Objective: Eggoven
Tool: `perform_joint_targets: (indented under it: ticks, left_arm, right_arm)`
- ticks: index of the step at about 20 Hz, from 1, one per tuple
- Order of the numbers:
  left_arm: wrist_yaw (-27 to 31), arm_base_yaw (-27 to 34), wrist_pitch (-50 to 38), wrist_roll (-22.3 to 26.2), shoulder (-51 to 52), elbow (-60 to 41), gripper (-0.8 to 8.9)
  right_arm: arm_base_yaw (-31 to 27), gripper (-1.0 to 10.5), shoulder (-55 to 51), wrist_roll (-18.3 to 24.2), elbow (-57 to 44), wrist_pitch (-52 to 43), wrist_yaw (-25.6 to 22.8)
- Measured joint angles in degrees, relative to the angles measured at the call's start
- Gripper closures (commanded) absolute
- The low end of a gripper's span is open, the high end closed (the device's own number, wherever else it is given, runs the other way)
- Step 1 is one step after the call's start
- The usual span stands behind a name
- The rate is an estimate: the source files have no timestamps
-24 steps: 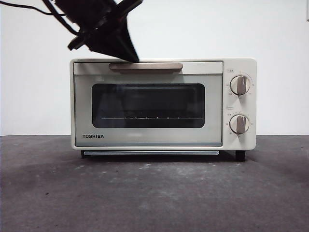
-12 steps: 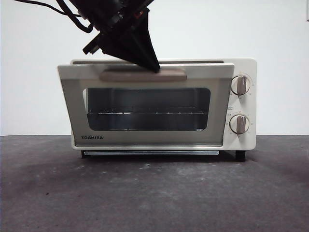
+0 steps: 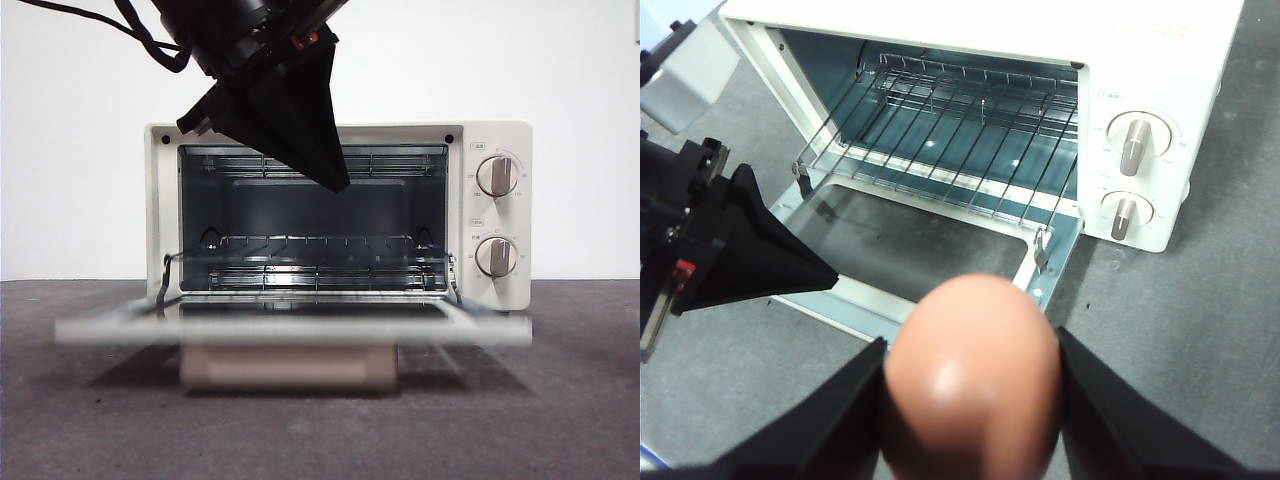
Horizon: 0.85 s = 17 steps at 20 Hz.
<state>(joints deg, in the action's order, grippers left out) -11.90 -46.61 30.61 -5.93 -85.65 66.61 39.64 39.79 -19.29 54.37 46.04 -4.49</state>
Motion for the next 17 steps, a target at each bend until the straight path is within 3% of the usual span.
perform_joint_targets:
  ticks: [6,8,17]
  left_arm:
    - [0.00,5.29,-0.42,-1.01,11.02,-0.04,8.06]
    - [0.00,8.28,1.20,-1.05,15.63,-0.04,8.06]
    - [-1.57,20.28,4.70,-1.05,35.21,-10.32,8.07]
  right_arm:
    - [0.00,9.4,6.21,0.00,0.00,-3.96,1.03]
    - [0.02,9.4,10.08,0.00,0.02,-8.15,2.95]
    - [-0.04,9.4,26.43,0.04,0.02,-27.32,2.99]
